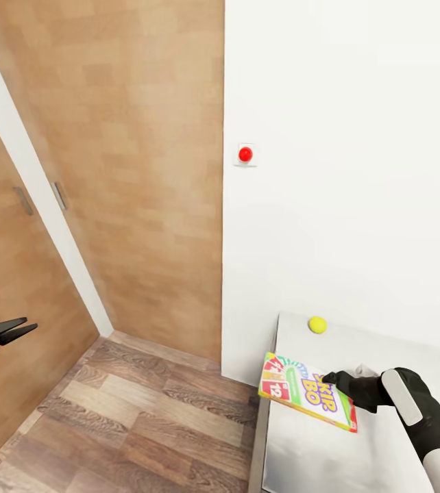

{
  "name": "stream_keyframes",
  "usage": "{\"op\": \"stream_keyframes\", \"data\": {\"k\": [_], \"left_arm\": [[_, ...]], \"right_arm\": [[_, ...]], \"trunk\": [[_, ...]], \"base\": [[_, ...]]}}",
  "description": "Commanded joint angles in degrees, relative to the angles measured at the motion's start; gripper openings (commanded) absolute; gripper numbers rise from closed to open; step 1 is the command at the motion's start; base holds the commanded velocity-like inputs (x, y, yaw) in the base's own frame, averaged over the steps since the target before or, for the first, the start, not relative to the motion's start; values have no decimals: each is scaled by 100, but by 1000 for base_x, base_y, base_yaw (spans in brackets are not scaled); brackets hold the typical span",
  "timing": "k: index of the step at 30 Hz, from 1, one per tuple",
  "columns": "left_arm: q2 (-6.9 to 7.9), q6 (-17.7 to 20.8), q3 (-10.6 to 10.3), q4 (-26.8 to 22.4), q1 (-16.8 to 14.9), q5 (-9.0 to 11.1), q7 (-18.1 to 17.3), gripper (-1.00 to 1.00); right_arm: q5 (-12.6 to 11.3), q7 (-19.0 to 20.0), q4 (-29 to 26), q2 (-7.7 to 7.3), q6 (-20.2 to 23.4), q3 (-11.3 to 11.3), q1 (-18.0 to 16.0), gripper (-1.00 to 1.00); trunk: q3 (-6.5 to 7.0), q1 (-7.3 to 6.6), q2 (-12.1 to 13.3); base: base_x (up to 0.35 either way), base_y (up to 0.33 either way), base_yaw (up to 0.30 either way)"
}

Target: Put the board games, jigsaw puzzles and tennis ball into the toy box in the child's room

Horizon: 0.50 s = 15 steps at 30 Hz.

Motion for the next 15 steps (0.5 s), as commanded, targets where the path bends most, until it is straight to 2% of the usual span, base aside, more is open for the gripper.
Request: {"op": "stream_keyframes", "data": {"k": [1, 15], "left_arm": [[1, 61, -2, 2, -5, -1, -22, 100], [1, 61, -2, 2, -5, -2, -22, 100]], "right_arm": [[-65, -59, -8, 1, 23, -5, -4, 100], [-65, -59, -8, 1, 18, -14, -4, 100]], "trunk": [[-12, 4, -12], [-12, 4, -12]], "base": [[0, 145, 0], [0, 64, 0]]}}
